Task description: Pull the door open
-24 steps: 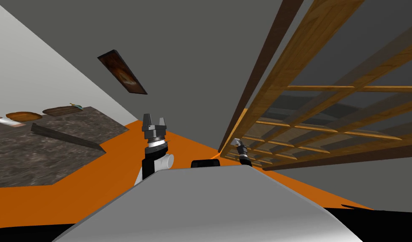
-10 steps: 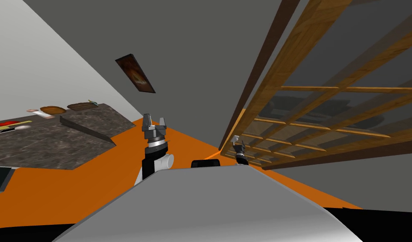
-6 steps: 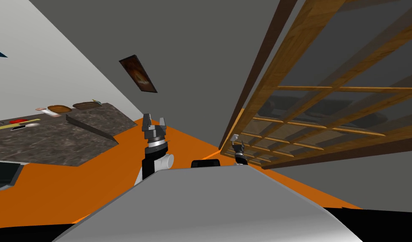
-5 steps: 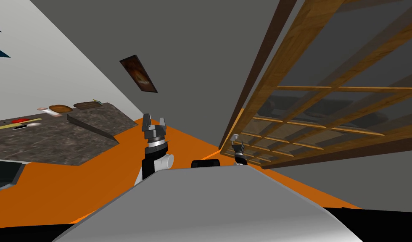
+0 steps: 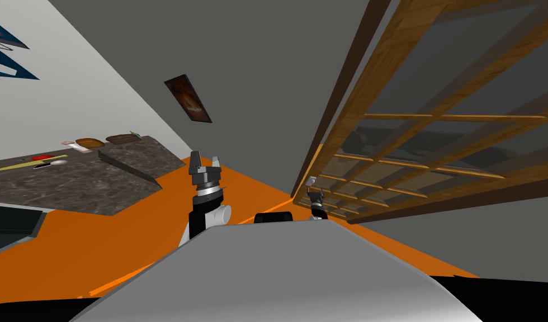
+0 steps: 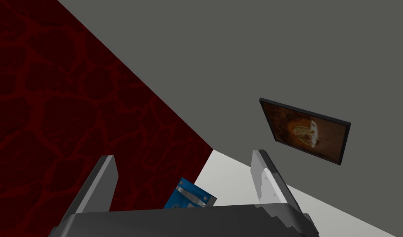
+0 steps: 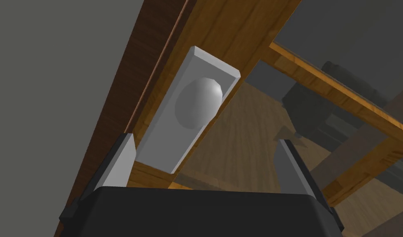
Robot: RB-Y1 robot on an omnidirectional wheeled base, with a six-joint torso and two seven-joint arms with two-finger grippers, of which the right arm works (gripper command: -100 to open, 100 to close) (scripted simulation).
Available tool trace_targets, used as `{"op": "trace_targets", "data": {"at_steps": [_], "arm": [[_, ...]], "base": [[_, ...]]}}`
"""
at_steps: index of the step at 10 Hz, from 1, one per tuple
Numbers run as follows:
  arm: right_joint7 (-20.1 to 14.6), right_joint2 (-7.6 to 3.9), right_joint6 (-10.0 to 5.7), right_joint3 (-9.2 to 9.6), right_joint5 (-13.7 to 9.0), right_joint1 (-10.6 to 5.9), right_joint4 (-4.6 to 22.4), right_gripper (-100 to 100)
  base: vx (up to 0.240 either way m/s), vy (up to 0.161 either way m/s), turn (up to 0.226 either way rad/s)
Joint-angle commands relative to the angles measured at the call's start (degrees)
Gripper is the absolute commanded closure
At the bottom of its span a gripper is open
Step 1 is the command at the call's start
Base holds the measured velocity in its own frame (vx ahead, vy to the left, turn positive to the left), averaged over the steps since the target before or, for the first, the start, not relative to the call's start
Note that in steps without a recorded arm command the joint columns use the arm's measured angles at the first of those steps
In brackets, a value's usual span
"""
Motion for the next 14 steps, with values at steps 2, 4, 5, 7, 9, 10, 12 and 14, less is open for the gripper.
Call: {"op": "trace_targets", "data": {"at_steps": [2, 4, 5, 7, 9, 10, 12, 14], "arm": [[-3.93, 0.15, 0.06, 0.99, -1.75, -0.05, -0.55, -100], [-6.22, 0.22, 0.09, 1.61, -2.83, -0.07, -0.88, -100], [-8.37, 0.29, 0.11, 2.2, -3.87, -0.09, -1.19, -100], [-10.6, 0.36, 0.13, 2.73, -4.81, -0.11, -1.48, -100], [-14.27, 0.47, 0.16, 3.67, -6.46, -0.15, -1.98, -100], [-15.91, 0.51, 0.18, 4.07, -7.17, -0.16, -2.2, -100], [-18.49, 0.58, 0.2, 4.66, -8.21, -0.18, -2.51, -100], [-18.77, 0.59, 0.24, 4.75, -8.41, -0.14, -2.67, -100]], "base": [[-0.043, -0.005, 0.02], [-0.048, -0.001, 0.023], [-0.057, -0.007, 0.017], [-0.059, -0.013, 0.022], [-0.042, -0.006, 0.023], [-0.055, -0.007, 0.024], [-0.049, -0.003, 0.015], [-0.027, -0.003, 0.011]]}}
